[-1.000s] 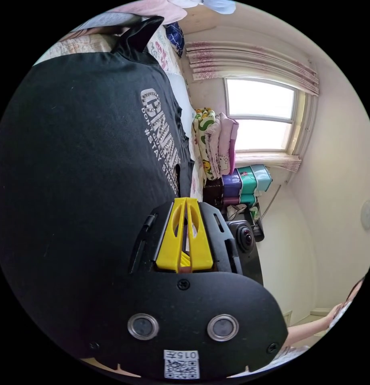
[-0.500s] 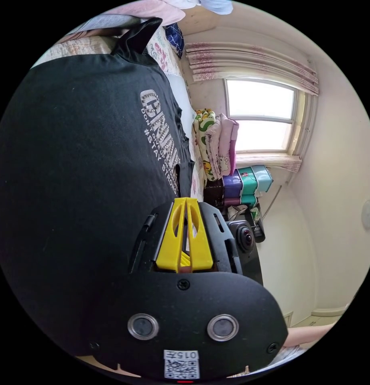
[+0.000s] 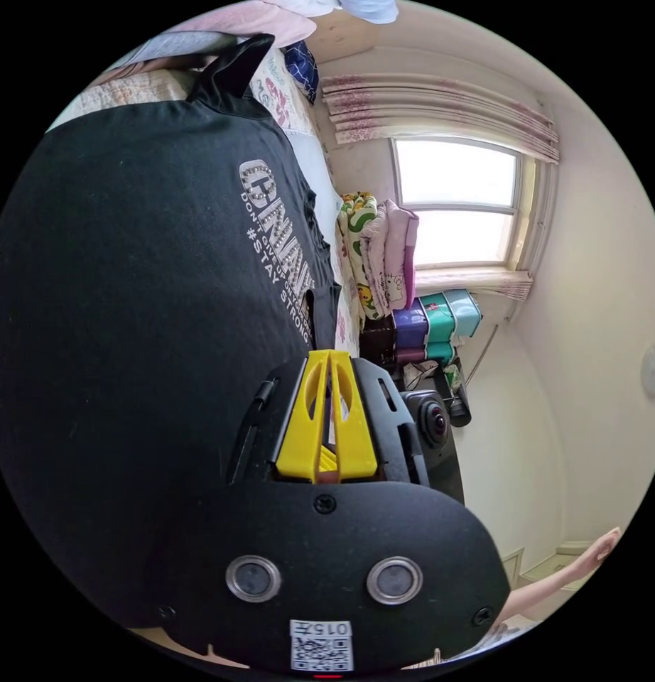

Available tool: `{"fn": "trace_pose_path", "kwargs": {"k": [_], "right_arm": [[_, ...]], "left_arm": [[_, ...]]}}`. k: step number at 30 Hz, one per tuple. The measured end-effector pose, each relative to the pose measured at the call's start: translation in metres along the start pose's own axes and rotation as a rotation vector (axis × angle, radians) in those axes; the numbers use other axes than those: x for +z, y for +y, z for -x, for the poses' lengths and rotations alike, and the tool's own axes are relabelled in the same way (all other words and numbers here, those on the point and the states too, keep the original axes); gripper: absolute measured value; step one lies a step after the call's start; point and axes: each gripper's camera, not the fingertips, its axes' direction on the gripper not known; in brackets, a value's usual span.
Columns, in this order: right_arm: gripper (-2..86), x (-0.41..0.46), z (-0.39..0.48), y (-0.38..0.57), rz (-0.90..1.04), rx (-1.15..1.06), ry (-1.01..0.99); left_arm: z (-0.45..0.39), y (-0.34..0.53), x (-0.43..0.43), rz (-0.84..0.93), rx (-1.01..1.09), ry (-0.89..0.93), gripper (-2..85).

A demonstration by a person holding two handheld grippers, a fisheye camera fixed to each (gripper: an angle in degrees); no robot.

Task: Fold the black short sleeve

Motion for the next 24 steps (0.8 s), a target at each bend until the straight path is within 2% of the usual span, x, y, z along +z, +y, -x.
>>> {"fn": "trace_pose_path", "kwargs": {"k": [16,24], "right_arm": [[-0.6,-0.002,-0.012,0.016,-0.049,0.011,-0.001],[-0.5,-0.012,-0.029,0.017,-0.078,0.084,-0.051]], "left_arm": [[0.006,0.0,-0.002,0.008,0.008,0.008,-0.9],[-0.012,0.0,0.001,0.021,0.102,-0.013,-0.9]]}}
